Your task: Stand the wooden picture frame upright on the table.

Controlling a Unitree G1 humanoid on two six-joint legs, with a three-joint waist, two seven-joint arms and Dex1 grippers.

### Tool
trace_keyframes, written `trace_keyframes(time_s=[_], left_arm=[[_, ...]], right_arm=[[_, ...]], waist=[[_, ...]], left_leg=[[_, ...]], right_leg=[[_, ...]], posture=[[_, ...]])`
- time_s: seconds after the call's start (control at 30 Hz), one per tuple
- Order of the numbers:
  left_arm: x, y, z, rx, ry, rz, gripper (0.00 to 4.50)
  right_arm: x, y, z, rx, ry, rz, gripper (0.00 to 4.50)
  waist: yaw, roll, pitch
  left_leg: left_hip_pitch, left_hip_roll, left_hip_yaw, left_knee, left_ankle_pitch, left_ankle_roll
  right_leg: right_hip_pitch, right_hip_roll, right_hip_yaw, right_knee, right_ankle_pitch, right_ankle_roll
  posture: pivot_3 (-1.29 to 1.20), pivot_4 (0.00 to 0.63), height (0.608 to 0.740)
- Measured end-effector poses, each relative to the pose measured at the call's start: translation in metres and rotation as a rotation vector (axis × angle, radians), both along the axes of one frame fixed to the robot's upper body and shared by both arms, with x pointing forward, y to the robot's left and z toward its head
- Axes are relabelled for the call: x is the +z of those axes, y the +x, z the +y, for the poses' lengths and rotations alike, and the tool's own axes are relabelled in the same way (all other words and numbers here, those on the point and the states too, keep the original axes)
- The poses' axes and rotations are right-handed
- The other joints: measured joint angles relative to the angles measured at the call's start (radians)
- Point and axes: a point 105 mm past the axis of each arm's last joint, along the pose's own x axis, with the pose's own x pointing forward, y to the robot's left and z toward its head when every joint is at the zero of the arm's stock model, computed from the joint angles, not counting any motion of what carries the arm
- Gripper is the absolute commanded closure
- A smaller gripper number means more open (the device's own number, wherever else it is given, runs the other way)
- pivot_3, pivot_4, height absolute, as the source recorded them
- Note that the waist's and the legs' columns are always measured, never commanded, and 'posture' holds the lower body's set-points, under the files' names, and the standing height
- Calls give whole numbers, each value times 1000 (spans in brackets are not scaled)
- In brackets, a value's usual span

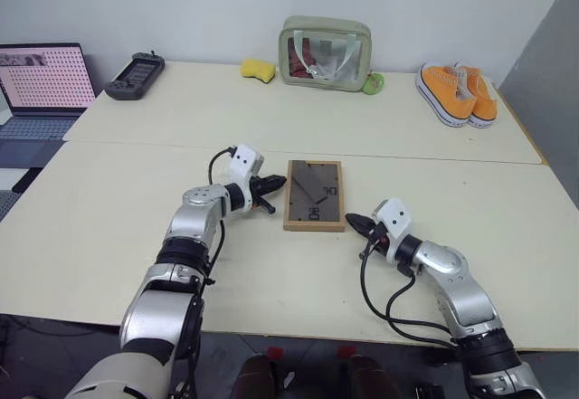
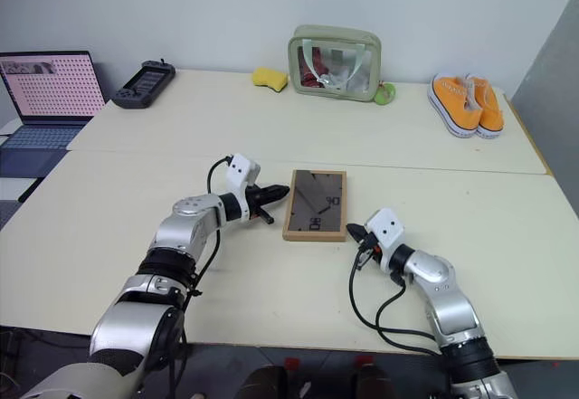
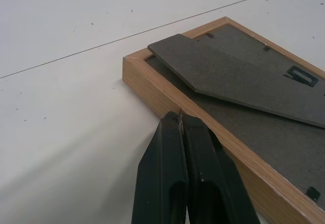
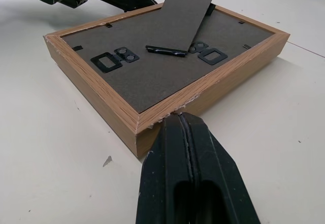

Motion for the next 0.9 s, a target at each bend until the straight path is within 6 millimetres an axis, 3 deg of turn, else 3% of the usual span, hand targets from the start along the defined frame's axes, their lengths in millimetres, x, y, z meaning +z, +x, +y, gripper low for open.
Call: trace_keyframes(time_s=[0.23,0.4,0.63,0.87,0.9], left_arm=[[-3,-5,0,-33,2,40,4467],[9,-33,16,-106,-6,158,4467],[45,-77,30,-132,-131,416,4467],[41,-92,29,-77,-293,668,4467],[39,-91,33,-54,-312,690,4296]], right_arm=[[1,1,-8,-16,-15,-6,4500],[-1,2,-28,-28,-74,-9,4500],[2,12,-51,-27,-135,-14,4500],[8,21,-54,-13,-148,-41,4500],[9,22,-54,-11,-148,-46,4500]], waist=[[0,0,0],[-6,0,0],[-11,1,0],[-13,1,0],[-14,1,0]], left_leg=[[0,0,0,0,0,0],[0,1,-1,0,0,0],[0,0,-2,3,0,0],[0,1,-3,6,0,0],[0,1,-4,6,0,0]], right_leg=[[0,0,0,0,0,0],[-1,1,0,3,0,0],[0,1,0,6,-1,-1],[0,1,-2,8,-1,0],[0,1,-2,8,-1,-1]], posture=[[0,150,740],[0,150,740],[0,150,740],[0,150,740],[0,150,740]])
